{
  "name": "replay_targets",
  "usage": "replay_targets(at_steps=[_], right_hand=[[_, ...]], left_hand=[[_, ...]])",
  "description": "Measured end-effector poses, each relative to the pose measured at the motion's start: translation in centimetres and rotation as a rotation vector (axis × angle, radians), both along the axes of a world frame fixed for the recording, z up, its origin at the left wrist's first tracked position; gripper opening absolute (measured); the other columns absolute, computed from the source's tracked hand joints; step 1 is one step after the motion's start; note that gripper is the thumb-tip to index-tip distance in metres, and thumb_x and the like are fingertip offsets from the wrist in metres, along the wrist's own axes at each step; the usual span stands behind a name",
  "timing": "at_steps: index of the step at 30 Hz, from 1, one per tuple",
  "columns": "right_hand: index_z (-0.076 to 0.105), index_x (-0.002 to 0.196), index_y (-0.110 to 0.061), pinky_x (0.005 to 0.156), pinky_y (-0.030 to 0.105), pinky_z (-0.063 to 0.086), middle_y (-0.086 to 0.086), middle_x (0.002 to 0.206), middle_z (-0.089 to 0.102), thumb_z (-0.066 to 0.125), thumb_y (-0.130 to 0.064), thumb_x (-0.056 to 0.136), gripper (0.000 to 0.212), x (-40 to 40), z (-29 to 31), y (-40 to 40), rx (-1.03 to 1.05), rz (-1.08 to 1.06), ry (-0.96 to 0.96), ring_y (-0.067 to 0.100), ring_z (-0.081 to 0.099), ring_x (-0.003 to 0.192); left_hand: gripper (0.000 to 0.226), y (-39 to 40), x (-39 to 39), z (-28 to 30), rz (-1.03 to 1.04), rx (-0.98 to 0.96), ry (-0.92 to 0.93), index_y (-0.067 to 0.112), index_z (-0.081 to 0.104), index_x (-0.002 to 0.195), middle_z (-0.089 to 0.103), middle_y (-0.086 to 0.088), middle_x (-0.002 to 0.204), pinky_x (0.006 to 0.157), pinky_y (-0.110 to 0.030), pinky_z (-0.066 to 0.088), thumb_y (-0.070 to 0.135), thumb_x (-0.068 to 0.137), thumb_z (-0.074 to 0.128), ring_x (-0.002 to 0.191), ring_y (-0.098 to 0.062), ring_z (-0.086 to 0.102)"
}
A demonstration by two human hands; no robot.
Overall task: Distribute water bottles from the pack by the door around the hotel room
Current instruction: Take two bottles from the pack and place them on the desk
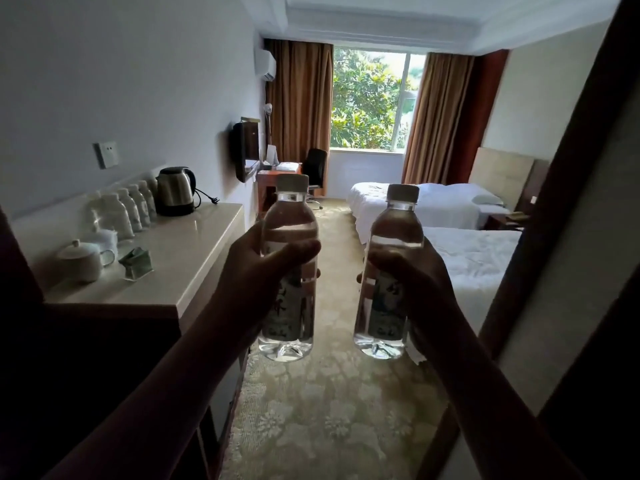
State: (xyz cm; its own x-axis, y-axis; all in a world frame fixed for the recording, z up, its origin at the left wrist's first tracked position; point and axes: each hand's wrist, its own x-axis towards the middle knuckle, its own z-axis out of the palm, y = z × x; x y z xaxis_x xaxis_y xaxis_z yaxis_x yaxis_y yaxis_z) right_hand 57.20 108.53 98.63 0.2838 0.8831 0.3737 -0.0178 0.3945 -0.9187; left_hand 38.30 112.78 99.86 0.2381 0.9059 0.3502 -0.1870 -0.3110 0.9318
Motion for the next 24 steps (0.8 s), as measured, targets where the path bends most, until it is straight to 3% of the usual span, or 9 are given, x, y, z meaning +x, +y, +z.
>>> replay_targets(at_steps=[6, 10, 14, 21, 24], right_hand=[[0.056, 0.113, -0.016, 0.073, 0.042, 0.061, 0.021, 0.1, 0.066, 0.076, -0.036, 0.066, 0.055, 2.2, -1.2, 10.5, -0.038, -0.105, -0.031, 0.035, 0.069, 0.086], [0.058, 0.108, -0.017, 0.067, 0.033, 0.06, 0.015, 0.095, 0.066, 0.073, -0.024, 0.072, 0.039, 4.6, -1.8, 16.7, -0.031, -0.137, -0.03, 0.028, 0.068, 0.079], [0.059, 0.107, -0.02, 0.069, 0.035, 0.06, 0.013, 0.094, 0.066, 0.073, -0.027, 0.072, 0.038, 8.4, -2.6, 23.6, -0.028, -0.126, -0.037, 0.028, 0.069, 0.081], [0.057, 0.116, -0.016, 0.077, 0.044, 0.06, 0.011, 0.1, 0.066, 0.075, -0.041, 0.068, 0.057, 16.8, -3.2, 38.7, 0.03, -0.109, -0.061, 0.03, 0.069, 0.091], [0.058, 0.116, -0.013, 0.078, 0.044, 0.06, 0.012, 0.101, 0.067, 0.072, -0.033, 0.074, 0.049, 20.0, -2.3, 45.6, 0.032, -0.07, -0.079, 0.031, 0.069, 0.093]], left_hand=[[0.044, 11.8, 2.6, -0.8, -0.092, -0.049, -0.032, 0.016, 0.065, 0.112, 0.072, -0.014, 0.1, 0.061, -0.034, 0.058, 0.027, 0.07, 0.073, 0.075, -0.03, 0.075], [0.052, 18.9, 5.4, -1.5, -0.128, -0.06, -0.039, 0.016, 0.065, 0.115, 0.072, -0.016, 0.103, 0.061, -0.033, 0.059, 0.03, 0.066, 0.077, 0.076, -0.03, 0.075], [0.053, 25.8, 9.5, -2.1, -0.154, -0.058, -0.017, 0.015, 0.061, 0.121, 0.071, -0.013, 0.104, 0.06, -0.029, 0.057, 0.03, 0.071, 0.072, 0.078, -0.027, 0.075], [0.04, 39.2, 18.6, -2.0, -0.128, -0.006, 0.022, 0.023, 0.064, 0.112, 0.072, -0.005, 0.098, 0.059, -0.026, 0.057, 0.027, 0.073, 0.071, 0.077, -0.023, 0.075], [0.03, 45.0, 21.5, -0.9, -0.093, 0.016, 0.022, 0.026, 0.067, 0.104, 0.073, -0.002, 0.093, 0.059, -0.028, 0.057, 0.024, 0.074, 0.07, 0.076, -0.024, 0.074]])
